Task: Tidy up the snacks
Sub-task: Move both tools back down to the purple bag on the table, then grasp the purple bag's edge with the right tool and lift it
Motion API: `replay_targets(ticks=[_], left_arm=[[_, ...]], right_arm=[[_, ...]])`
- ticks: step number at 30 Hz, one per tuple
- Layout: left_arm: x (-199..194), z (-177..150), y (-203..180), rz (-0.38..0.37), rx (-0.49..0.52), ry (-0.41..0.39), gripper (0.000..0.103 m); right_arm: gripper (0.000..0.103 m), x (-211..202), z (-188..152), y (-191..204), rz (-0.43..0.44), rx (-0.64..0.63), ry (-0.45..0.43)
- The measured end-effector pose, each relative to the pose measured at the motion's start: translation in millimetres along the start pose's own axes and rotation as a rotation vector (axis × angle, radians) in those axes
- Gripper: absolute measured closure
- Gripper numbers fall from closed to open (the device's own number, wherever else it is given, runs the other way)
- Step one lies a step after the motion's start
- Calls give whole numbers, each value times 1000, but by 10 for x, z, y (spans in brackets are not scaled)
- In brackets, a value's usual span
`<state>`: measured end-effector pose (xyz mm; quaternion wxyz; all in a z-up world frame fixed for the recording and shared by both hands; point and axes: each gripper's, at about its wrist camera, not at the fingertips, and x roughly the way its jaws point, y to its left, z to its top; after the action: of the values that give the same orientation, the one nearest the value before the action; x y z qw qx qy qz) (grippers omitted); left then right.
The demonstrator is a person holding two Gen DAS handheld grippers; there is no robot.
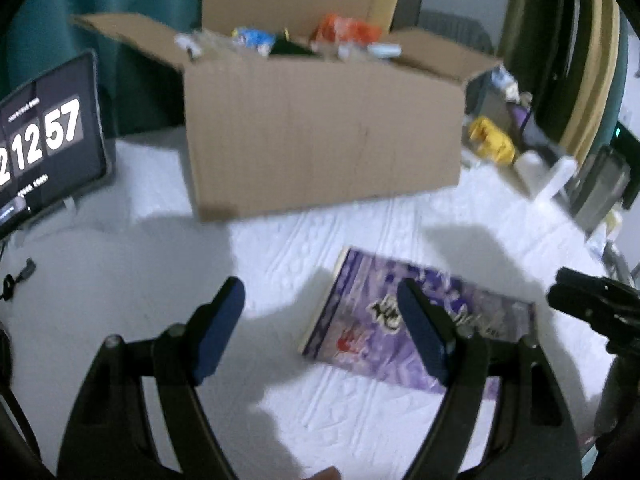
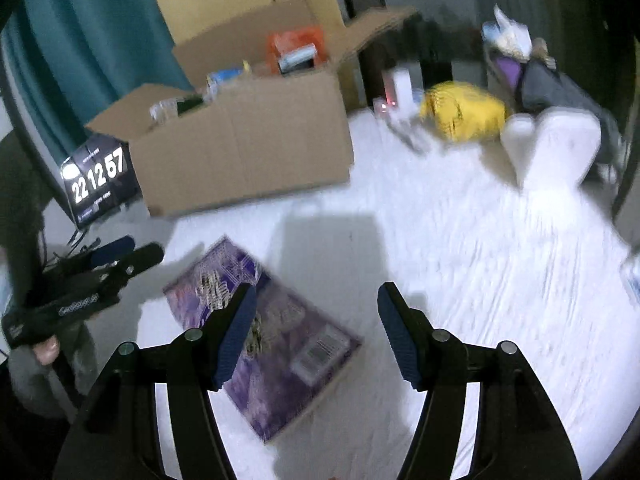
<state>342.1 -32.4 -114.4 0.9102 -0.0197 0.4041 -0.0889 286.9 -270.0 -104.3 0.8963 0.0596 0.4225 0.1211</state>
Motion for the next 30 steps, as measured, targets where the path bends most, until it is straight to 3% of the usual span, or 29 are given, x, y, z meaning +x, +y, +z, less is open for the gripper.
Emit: replay_targets(ticks=[7, 9, 13, 19, 24, 26, 28, 30], left_arm=[[284, -136, 15, -25, 15, 119, 23], [265, -154, -11, -13, 29, 103, 23], [231, -181, -14, -18, 31, 94, 23], [240, -197, 1, -36, 37, 95, 23], [238, -209, 0, -57, 33, 93, 23], [238, -208, 22, -71, 23, 90, 23], [235, -206, 46, -88, 9, 86, 23], [230, -204, 67, -100, -2, 82, 23]], right_arm=[[36, 180, -241, 20, 27, 80, 93], [36, 244, -258, 51, 56, 102, 112], [23, 318, -235, 113, 71, 134, 104], [23, 440, -138, 178, 96, 162, 96], [23, 610, -117, 456, 126, 96, 99], [29, 650, -98, 513, 129, 94, 95], [56, 699, -70, 533, 138, 95, 106], [63, 717, -61, 513, 122, 98, 105]])
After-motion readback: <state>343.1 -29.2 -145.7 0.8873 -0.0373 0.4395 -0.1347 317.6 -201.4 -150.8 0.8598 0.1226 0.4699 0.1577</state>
